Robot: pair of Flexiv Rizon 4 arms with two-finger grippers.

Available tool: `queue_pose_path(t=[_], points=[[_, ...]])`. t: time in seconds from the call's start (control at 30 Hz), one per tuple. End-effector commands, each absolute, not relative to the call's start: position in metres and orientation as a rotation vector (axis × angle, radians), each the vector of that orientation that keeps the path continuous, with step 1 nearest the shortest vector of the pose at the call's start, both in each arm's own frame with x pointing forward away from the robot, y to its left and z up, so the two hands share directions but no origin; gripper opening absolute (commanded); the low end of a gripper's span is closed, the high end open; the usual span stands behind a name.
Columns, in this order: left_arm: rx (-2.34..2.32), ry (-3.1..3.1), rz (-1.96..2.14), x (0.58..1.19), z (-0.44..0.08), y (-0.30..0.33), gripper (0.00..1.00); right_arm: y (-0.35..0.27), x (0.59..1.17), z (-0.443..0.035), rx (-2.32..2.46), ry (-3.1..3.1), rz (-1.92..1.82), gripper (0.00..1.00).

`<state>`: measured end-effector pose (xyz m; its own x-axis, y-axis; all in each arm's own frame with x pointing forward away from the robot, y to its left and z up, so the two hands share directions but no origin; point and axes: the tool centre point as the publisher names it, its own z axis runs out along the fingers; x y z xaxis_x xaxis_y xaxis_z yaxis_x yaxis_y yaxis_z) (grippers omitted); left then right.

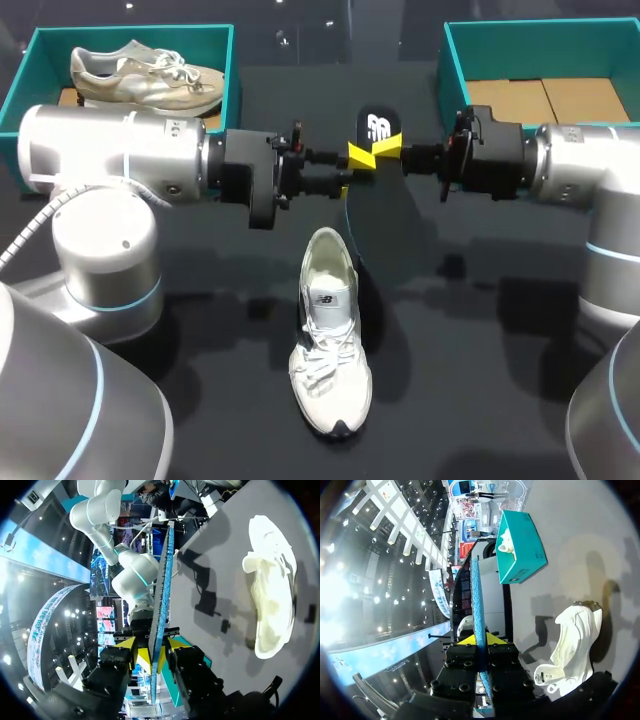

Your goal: Take the shoe out of the shoebox, open the shoe tongue, remove and reinsert the insole, then place the shoe into the shoebox

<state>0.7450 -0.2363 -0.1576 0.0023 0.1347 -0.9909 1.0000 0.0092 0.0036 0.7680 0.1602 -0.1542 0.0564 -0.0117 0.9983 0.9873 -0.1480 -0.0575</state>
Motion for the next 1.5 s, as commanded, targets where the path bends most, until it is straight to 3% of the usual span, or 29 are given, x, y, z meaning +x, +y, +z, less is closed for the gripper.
queue_pose_path(t=[0.03, 0.57, 0.73, 0.83, 1.03, 1.1, 1.13, 1.17, 1.5], points=[[1.304, 1.301, -1.137, 0.744, -0.16, -0.237, 0.35, 0.162, 0.769, -0.155, -1.344, -1.083, -1.277, 0.0], [1.305, 1.279, -1.136, 0.741, -0.163, -0.24, 0.24, 0.17, 0.775, -0.155, -1.339, -1.073, -1.261, 0.0], [1.302, 1.28, -1.132, 0.742, -0.163, -0.242, 0.05, 0.173, 0.776, -0.156, -1.336, -1.073, -1.259, 0.0], [1.301, 1.28, -1.132, 0.742, -0.164, -0.243, 0.0, 0.173, 0.776, -0.157, -1.337, -1.069, -1.258, 0.0], [1.301, 1.277, -1.135, 0.74, -0.164, -0.243, 0.0, 0.173, 0.776, -0.158, -1.338, -1.061, -1.266, 0.0], [1.298, 1.281, -1.134, 0.74, -0.163, -0.238, 0.0, 0.17, 0.774, -0.157, -1.336, -1.064, -1.276, 0.44], [1.296, 1.283, -1.131, 0.74, -0.163, -0.235, 0.0, 0.168, 0.773, -0.156, -1.335, -1.071, -1.284, 0.9], [1.295, 1.285, -1.13, 0.741, -0.163, -0.231, 0.0, 0.165, 0.771, -0.155, -1.332, -1.08, -1.3, 1.0], [1.278, 1.365, -1.126, 0.743, -0.162, -0.189, 0.0, 0.141, 0.751, -0.147, -1.243, -1.155, -1.346, 1.0]])
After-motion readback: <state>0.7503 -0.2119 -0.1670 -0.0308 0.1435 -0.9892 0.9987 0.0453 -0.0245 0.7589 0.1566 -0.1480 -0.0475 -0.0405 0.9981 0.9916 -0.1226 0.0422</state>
